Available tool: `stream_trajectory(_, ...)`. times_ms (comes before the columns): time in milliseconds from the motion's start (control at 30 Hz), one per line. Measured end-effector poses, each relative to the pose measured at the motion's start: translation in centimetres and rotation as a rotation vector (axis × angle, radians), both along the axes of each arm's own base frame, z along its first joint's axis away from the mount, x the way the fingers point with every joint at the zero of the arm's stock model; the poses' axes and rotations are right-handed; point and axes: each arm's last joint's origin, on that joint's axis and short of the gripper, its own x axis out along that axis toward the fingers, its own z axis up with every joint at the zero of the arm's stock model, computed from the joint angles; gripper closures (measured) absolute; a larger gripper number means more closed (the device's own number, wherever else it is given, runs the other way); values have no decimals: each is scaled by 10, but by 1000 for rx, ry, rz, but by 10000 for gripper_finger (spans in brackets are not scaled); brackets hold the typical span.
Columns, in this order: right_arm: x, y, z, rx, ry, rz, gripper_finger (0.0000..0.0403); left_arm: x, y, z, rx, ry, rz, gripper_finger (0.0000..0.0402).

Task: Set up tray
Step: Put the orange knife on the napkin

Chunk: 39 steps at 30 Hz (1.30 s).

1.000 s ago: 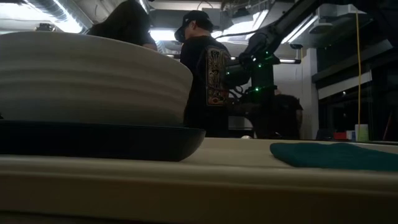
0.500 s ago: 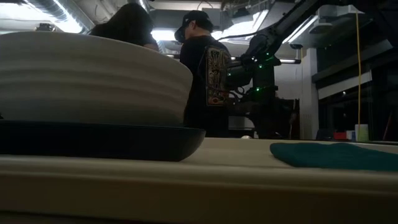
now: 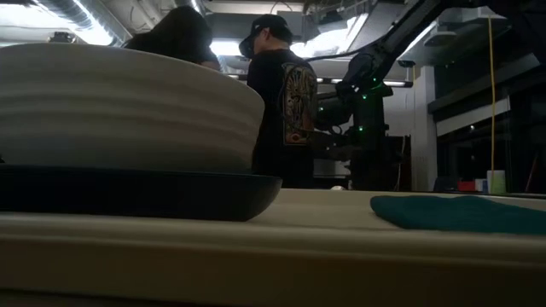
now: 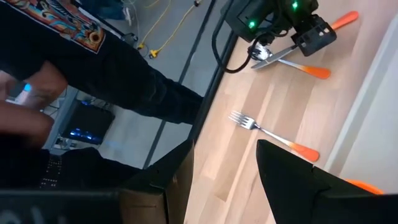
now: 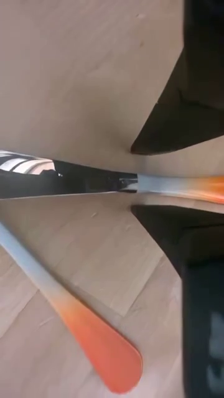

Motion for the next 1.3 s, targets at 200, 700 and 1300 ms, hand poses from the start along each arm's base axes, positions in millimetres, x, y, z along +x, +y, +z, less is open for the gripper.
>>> stream_trajectory(200, 0, 0, -1, 2, 1, 3, 333, 0, 0, 0, 0, 1, -1, 233)
stream_trajectory(700, -1, 1, 3, 7, -20, 11, 365, 0, 0, 0, -2, -1, 0, 233)
stream_trajectory(1300, -3, 26, 74, 70, -244, 109, 368, 2, -1, 0, -6, -11, -7, 233)
